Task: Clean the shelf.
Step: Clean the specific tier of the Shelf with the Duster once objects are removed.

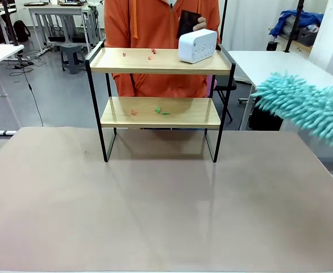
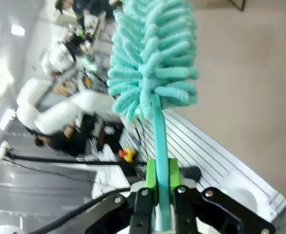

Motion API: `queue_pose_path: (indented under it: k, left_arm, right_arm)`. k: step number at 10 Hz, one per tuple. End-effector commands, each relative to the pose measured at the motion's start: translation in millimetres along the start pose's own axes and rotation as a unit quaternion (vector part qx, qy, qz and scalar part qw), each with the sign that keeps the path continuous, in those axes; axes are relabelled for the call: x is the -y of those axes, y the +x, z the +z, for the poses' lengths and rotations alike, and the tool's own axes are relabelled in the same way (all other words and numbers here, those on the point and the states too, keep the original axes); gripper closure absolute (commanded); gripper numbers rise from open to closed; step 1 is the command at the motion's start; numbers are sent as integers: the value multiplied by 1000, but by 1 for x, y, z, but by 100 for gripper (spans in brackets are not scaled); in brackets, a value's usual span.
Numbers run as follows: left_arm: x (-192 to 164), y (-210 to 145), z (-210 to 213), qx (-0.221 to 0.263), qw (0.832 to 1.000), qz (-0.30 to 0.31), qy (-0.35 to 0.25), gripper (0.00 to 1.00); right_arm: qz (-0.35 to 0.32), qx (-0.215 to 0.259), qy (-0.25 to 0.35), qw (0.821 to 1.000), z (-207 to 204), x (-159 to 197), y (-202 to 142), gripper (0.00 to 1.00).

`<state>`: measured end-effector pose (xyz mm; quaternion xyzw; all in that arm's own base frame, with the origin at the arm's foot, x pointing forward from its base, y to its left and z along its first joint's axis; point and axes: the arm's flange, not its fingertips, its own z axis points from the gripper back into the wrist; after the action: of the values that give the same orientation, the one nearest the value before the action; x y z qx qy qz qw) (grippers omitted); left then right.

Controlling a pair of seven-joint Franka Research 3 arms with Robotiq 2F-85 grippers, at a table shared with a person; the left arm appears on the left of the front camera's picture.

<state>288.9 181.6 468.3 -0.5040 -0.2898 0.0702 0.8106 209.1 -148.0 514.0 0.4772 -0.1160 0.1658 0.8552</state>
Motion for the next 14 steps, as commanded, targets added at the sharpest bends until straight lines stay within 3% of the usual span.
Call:
queue_pose_path:
  k: [1,2,4,6,8,10,12,14]
  left_arm:
    - [1,1,-1,7,1000,-10,-9,0]
    - [1,1,-1,7,1000,-10,-9,0]
    - [1,1,-1,7,1000,-10,-9,0]
    - [1,1,-1,7,1000,-10,-9,0]
    - [1,1,-1,7,1000,-10,-9,0]
    - [1,1,-1,7,1000,-10,-9,0]
    - [1,1,-1,7,1000,-10,-9,0]
    - [1,1,-1,7,1000,-10,-9,0]
  right_arm:
    - [70,-100,-53,991,-38,-36,15,88]
    - [80,-115,-66,988,-60,-47,26,88]
    - [76,-64,-98,990,-121,-66,59,88]
    - [69,-47,-143,986,-184,-79,81,88]
    - [73,1,-159,985,-200,-95,93,88]
    - [82,-31,-149,985,-190,-95,104,88]
    - [82,-31,-149,985,-190,-95,104,88]
    - [61,2,-183,981,-208,-94,123,88]
